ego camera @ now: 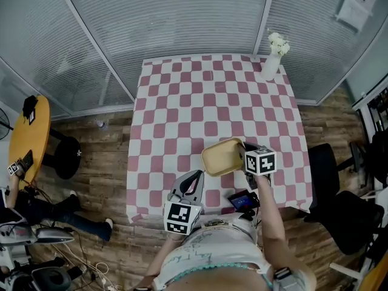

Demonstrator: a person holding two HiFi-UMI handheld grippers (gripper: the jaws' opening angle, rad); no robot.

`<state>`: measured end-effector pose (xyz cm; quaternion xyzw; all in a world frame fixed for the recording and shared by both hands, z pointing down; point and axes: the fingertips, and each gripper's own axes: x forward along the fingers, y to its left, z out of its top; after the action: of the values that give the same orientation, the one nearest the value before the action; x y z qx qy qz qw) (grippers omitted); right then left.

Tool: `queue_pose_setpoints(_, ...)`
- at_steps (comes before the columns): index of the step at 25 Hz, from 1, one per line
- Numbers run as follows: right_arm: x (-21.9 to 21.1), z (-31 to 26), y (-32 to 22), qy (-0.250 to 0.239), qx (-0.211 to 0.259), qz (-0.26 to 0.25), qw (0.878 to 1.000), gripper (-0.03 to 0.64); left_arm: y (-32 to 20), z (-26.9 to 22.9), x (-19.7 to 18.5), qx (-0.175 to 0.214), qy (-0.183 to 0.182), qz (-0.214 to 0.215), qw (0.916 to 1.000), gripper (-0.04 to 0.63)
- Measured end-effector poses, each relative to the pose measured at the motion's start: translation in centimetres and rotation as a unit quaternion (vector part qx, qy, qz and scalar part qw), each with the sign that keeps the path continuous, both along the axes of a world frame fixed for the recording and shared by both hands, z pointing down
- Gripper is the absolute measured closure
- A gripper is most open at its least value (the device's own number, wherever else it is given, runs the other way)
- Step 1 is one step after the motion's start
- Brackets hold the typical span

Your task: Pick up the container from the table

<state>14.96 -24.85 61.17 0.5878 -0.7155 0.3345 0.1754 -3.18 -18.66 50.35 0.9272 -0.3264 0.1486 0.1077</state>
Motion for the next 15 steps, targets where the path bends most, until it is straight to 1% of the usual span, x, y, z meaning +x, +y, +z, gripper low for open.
queue_pose_setpoints(7, -1.1, -2.4, 0.7, -0.001, 0.020, -0.019, 1.000, 0.597, -0.3, 0.2, -0.7, -0.001, -0.004, -0.014, 0.9999, 0.578)
queue_pose_setpoints(15, -2.1, -4.5, 2.3, -0.005, 0.041, -0.028, 0.999, 0.597, -1.4, 0.8, -2.7, -0.004, -0.014, -0.042, 0.9990, 0.578)
